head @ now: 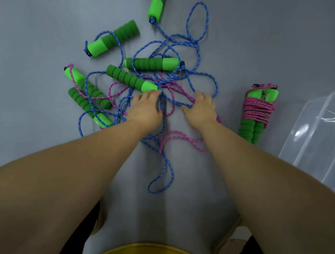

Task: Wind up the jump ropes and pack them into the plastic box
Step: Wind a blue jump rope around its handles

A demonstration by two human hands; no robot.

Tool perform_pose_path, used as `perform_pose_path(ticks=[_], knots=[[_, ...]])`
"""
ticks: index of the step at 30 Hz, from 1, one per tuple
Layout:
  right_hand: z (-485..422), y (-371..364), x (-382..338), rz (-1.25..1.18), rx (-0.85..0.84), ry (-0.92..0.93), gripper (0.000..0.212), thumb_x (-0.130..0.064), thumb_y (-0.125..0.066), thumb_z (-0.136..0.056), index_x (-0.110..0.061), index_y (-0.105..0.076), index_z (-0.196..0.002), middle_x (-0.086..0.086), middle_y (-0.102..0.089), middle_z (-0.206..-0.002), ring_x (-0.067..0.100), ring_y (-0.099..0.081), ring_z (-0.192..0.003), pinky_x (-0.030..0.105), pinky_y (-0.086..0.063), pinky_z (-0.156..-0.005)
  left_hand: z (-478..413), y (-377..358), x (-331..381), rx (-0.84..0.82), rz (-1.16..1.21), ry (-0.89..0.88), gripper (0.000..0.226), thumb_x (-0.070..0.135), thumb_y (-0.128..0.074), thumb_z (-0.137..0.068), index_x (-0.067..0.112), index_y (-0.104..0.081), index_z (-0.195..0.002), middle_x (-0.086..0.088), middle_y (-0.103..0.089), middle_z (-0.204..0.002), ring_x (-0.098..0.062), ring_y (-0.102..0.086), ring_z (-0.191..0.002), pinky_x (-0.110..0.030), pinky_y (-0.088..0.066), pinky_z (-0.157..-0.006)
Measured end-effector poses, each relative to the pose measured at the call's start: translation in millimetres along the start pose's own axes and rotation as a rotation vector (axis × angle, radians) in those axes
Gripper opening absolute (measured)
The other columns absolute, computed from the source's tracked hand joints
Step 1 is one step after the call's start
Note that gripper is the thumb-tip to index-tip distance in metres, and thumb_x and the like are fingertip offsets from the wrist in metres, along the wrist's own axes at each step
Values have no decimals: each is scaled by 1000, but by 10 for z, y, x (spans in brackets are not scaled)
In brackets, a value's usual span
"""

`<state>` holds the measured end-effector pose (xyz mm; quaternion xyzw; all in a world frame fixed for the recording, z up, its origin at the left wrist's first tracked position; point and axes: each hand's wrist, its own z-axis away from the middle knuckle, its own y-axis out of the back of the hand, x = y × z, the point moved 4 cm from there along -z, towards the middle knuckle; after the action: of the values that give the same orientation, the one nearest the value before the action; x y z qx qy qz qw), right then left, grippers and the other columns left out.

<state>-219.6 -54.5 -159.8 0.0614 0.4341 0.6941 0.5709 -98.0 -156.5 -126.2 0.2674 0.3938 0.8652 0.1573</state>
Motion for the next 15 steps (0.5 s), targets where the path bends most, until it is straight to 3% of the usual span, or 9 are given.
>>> perform_pose_path(ticks=[2, 5, 8, 11, 13, 15], knots=[[-89, 11, -31, 103, -21, -62, 55, -34, -54, -90, -20, -34, -139, 11, -37, -142, 33, -32, -131, 43, -31, -107, -18, 22, -36, -62, 42, -26, 56, 19, -51, -92, 17, -31, -144, -5, -29, -152, -28, -28, -137, -36, -23, -112], [-35, -70, -46, 224, -72, -17, 27, -23, -50, -91, -23, -60, -115, 12, -56, -124, 33, -48, -116, 43, -44, -97, -50, 81, -70, -8, 178, 18, 55, 21, -56, -90, 17, -35, -141, -6, -38, -145, -26, -39, -130, -36, -32, -106], [100, -207, -17, 238, -102, 77, 29, -25, -52, -90, -15, -58, -117, 11, -51, -124, 32, -49, -114, 46, -45, -95, -62, 119, -52, 20, 419, 71, 62, 18, -62, -88, 19, -31, -141, -6, -49, -134, -25, -52, -115, -37, -42, -99], [183, -238, -54, -2, -59, 110, 54, -27, -64, -82, -15, -45, -130, 7, -51, -131, 26, -47, -121, 43, -39, -103, -68, 87, 9, -25, 512, 115, 55, 21, -62, -89, 19, -38, -139, -5, -55, -106, -21, -53, -96, -33, -44, -90], [209, -252, -155, -195, -67, 135, 63, -21, -68, -79, -13, -41, -135, 8, -51, -133, 22, -47, -122, 35, -36, -106, -61, 91, 62, -3, 446, 108, 24, 25, -54, -94, 11, -58, -113, -12, -59, -93, -27, -55, -90, -35, -45, -85], [253, -216, -291, -499, -172, 99, 66, -12, -69, -77, -12, -40, -135, 6, -53, -130, 15, -49, -118, 29, -38, -103, 1, 117, 161, -3, 336, 49, 27, 28, -46, -98, 6, -62, -97, -15, -63, -92, -30, -57, -89, -36, -46, -81]])
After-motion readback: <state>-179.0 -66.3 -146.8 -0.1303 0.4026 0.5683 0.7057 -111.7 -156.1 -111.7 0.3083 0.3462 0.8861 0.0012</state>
